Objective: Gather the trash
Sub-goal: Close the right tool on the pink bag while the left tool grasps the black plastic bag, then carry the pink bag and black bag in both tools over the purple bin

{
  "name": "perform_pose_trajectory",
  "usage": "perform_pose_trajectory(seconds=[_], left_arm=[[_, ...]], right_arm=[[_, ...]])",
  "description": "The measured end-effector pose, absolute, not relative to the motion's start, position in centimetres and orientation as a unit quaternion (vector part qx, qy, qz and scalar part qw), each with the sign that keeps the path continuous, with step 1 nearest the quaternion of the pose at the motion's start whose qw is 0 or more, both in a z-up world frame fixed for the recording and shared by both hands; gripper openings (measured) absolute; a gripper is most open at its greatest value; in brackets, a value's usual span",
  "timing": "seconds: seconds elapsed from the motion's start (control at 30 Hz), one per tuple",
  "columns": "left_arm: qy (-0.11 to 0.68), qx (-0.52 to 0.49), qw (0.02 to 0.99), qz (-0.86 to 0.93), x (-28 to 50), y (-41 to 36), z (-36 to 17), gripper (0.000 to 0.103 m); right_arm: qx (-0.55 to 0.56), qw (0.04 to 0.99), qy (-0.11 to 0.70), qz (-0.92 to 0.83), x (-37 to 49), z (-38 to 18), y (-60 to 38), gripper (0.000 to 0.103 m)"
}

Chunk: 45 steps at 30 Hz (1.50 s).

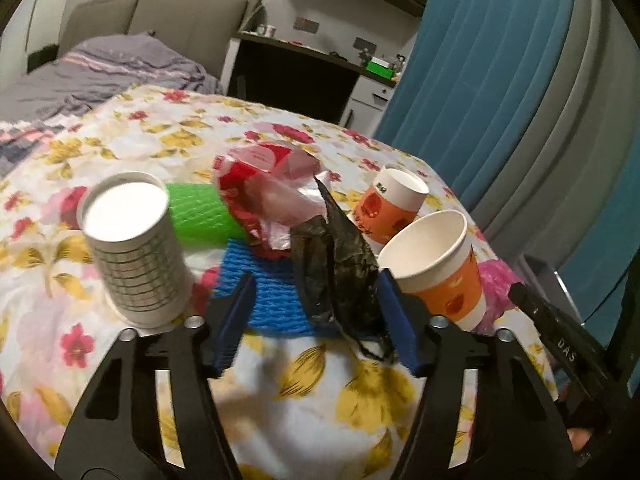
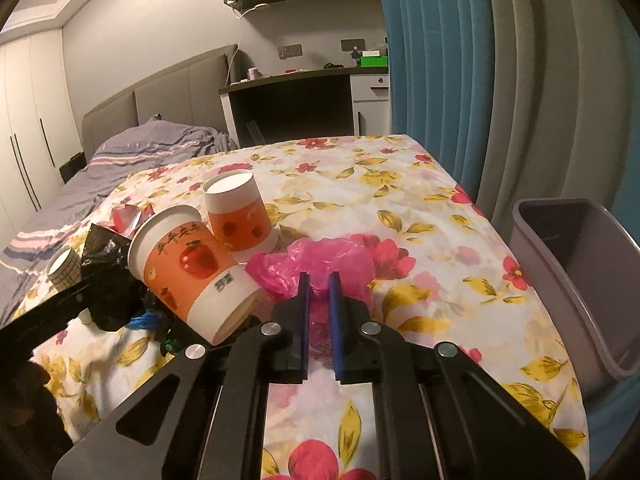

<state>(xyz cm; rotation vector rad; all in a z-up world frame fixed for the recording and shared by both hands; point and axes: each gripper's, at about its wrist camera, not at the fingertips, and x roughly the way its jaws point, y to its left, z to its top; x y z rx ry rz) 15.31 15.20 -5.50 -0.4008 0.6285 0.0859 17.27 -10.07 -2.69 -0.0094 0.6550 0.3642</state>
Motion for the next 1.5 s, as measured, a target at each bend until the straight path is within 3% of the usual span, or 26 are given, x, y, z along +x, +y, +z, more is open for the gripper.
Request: perform_pose_trajectory(seconds=[0.03, 0.2, 0.3, 0.9, 1.5], left_arm=[[0.309, -0.196, 0.93, 0.04, 15.5, 15.2, -5.7, 0.051], [0.313, -0.207, 0.927, 0.017, 15.3, 15.3, -6.2, 0.013], [0.305, -0.207, 0.93, 0.009, 14.9, 15.2, -5.8, 0.0], [0.2, -0.203, 0.959, 0.005, 6.7, 15.7, 1.7, 0.0], [0.175, -0.176, 0.968, -0.038, 5.1, 11.4, 4.7, 0.0]], right_arm=[[-0.004, 0.931, 0.319, 0.177, 17.2, -2.6, -10.2, 0.01], [0.001, 0.931, 0.318, 0.176, 17.0, -2.5, -10.6, 0.01], [0.002, 0.932, 0.316, 0.179, 16.9, -2.3, -10.7, 0.01], [0.006, 0.935, 0.302, 0.187, 14.8, -1.3, -11.7, 0.01], [0.024, 0.946, 0.278, 0.165, 12.6, 0.1, -16.5, 0.01]])
